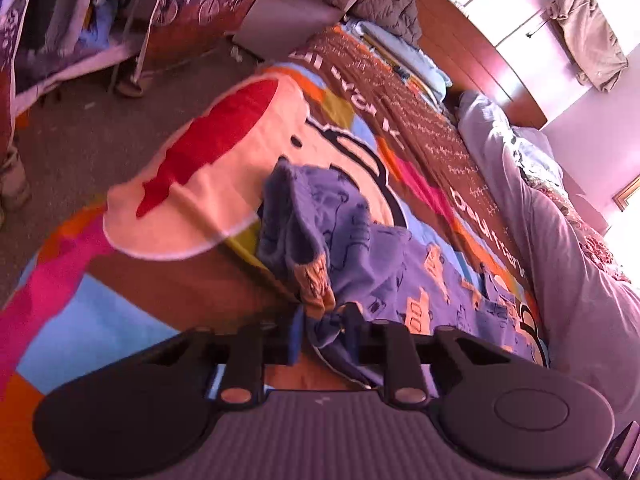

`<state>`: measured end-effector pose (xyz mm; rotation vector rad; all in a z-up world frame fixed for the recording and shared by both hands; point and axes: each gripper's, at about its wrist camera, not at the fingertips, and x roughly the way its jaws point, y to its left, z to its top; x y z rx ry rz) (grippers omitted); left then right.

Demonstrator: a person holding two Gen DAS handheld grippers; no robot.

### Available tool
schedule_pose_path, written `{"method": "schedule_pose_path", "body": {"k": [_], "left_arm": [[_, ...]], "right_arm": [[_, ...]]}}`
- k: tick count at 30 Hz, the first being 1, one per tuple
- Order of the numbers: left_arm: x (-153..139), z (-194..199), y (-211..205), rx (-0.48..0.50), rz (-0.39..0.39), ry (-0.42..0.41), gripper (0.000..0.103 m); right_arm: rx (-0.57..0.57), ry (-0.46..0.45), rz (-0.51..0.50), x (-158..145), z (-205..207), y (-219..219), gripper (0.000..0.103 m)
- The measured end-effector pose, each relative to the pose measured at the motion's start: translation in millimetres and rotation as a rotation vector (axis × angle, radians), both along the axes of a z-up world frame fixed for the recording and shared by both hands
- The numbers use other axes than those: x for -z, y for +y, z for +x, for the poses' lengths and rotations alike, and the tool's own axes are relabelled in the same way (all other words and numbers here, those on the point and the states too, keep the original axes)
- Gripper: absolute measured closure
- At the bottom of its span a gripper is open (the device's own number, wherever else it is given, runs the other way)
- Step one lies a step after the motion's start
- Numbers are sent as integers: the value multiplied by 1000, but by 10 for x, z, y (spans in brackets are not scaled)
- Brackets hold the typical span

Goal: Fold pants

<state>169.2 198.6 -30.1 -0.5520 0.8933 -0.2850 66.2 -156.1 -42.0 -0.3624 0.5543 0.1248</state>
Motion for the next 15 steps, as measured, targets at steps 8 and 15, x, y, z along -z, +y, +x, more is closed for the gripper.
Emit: {"method": "schedule_pose_path", "body": {"k": [8, 15], "left_arm": [[-180, 0, -100, -25, 162, -80, 77], [-219, 10, -106, -111, 253, -107, 94]], "right_arm": [[-4, 40, -48, 78, 59, 52, 29], [-7, 59, -43, 81, 79, 32, 29]]}}
